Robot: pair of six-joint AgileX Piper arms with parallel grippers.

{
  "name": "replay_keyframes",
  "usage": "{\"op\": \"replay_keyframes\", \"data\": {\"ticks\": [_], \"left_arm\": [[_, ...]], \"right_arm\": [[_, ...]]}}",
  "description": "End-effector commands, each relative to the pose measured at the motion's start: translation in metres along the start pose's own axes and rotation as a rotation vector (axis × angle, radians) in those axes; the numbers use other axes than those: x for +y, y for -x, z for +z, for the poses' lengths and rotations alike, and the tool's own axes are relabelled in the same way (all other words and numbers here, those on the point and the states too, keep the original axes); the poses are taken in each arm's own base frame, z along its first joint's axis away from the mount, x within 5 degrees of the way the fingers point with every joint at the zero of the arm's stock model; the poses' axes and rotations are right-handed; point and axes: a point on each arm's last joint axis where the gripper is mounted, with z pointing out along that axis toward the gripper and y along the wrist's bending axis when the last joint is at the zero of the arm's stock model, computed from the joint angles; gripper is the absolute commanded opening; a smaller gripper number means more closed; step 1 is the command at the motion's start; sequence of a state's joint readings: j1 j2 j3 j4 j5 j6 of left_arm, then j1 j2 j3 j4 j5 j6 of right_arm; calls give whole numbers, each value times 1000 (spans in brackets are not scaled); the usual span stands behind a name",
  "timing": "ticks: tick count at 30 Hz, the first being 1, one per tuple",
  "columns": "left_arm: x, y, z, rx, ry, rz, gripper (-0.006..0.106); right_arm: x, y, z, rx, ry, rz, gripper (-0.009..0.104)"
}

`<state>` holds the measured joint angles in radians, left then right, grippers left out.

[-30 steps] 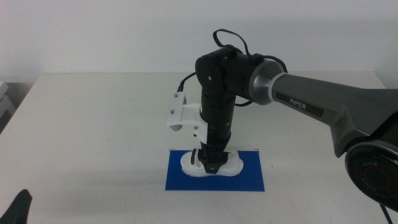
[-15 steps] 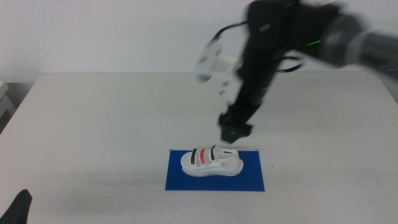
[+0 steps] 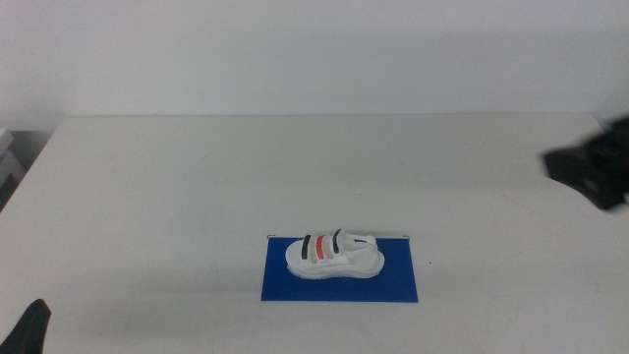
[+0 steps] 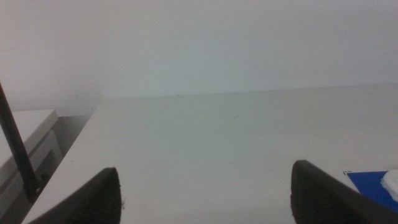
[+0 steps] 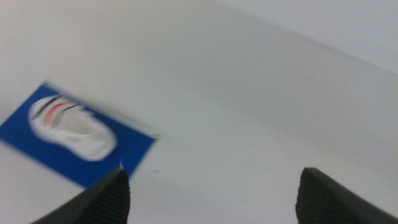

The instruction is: Use one arm to grab the shoe from the table and place it on the mat.

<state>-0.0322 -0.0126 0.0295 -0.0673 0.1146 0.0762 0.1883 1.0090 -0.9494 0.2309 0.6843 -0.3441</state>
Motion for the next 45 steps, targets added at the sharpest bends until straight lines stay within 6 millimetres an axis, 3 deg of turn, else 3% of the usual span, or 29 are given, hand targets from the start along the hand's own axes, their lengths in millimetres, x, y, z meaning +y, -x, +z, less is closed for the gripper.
{"op": "replay_keyframes", "data": {"ticks": [1,6,12,24,34,39,45], "left_arm": [[0,6,-1,-88,1,-14,94],[0,6,-1,-88,1,-14,94],[0,6,-1,-88,1,-14,94],[0,6,-1,-88,1,-14,94],[0,6,-1,-88,1,-14,94],[0,6,-1,-87,1,-14,94],[0,6,-1,-87,1,-14,94]], "right_arm": [[-7,-12,-26,-171,-101,46,73],[0,-77,-55,-337,-219,70,73],[12,-136,-53,-412,-259,64,73],[13,-173,-29,-375,-263,89,73],[21,-203,-33,-487,-298,33,73],[24,-227,-19,-482,-293,45,73],[25,-230,-16,-450,-279,50,73]]}}
